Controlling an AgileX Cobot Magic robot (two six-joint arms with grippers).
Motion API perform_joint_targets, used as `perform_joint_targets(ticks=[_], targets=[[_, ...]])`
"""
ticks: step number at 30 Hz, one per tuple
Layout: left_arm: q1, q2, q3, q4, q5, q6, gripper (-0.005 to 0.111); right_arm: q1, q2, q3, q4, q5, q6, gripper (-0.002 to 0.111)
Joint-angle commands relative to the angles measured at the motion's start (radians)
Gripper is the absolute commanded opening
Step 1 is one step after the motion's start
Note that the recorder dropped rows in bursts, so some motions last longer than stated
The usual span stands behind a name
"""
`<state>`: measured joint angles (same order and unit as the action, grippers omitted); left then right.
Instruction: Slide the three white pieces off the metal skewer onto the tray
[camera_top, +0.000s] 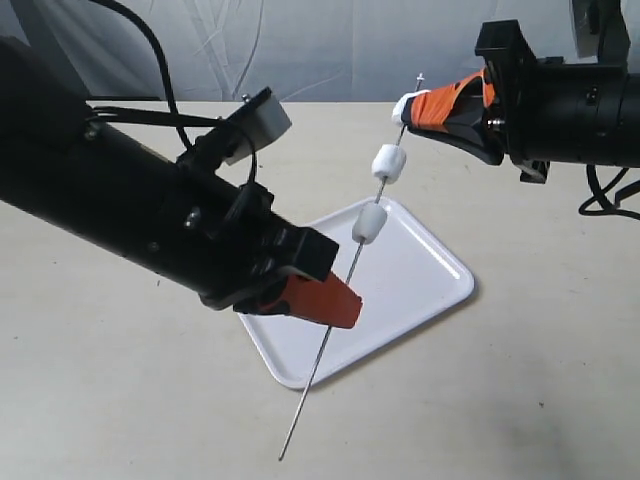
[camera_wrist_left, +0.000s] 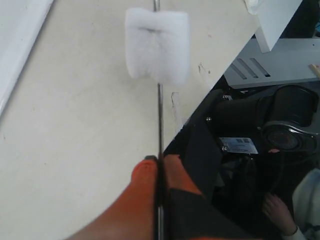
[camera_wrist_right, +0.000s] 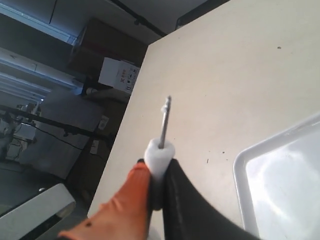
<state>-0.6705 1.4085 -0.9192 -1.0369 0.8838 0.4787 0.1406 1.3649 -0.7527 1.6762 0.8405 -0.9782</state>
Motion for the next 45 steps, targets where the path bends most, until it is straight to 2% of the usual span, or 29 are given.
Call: perform_joint_targets(ticks=[1, 10, 12, 14, 17, 20, 25, 30, 32, 35, 37, 45], targets=[[-0.009, 0.000, 0.007, 0.028, 0.195, 0.008, 0.000, -0.011, 0.000, -0.074, 0.068, -0.126, -0.014, 0.000], [-0.009, 0.000, 0.007, 0.033, 0.268, -0.005, 0.000, -0.011, 0.048, -0.116, 0.068, -0.171, -0.011, 0.000], [-0.009, 0.000, 0.007, 0.084, 0.267, -0.020, 0.000, -0.011, 0.063, -0.116, 0.068, -0.190, -0.012, 0.000], [-0.009, 0.000, 0.007, 0.264, 0.218, -0.131, 0.000, -0.011, 0.078, -0.116, -0.016, -0.216, -0.012, 0.000], [-0.009, 0.000, 0.007, 0.648, 0.119, -0.360, 0.000, -0.011, 0.110, -0.116, -0.164, -0.197, 0.046, 0.000], [-0.009, 0.000, 0.007, 0.798, 0.034, -0.479, 0.000, -0.011, 0.156, -0.116, -0.232, -0.130, 0.063, 0.000], [-0.009, 0.000, 0.007, 0.681, -0.031, -0.416, 0.000, -0.011, 0.222, -0.116, -0.236, -0.085, 0.063, 0.001], [-0.009, 0.000, 0.007, 0.649, -0.095, -0.416, 0.000, -0.009, 0.285, -0.116, -0.247, -0.064, 0.051, 0.001], [-0.009, 0.000, 0.007, 0.617, -0.110, -0.403, 0.000, -0.009, 0.313, -0.116, -0.251, -0.049, 0.051, 0.010], [-0.009, 0.000, 0.007, 0.561, -0.110, -0.359, 0.000, -0.009, 0.345, -0.116, -0.253, -0.033, 0.051, 0.032], [-0.009, 0.000, 0.007, 0.534, -0.108, -0.339, 0.000, -0.009, 0.359, -0.116, -0.253, -0.033, 0.056, 0.039], [-0.009, 0.062, 0.007, 0.480, -0.110, -0.344, 0.000, -0.009, 0.368, -0.116, -0.254, -0.024, 0.051, 0.040]])
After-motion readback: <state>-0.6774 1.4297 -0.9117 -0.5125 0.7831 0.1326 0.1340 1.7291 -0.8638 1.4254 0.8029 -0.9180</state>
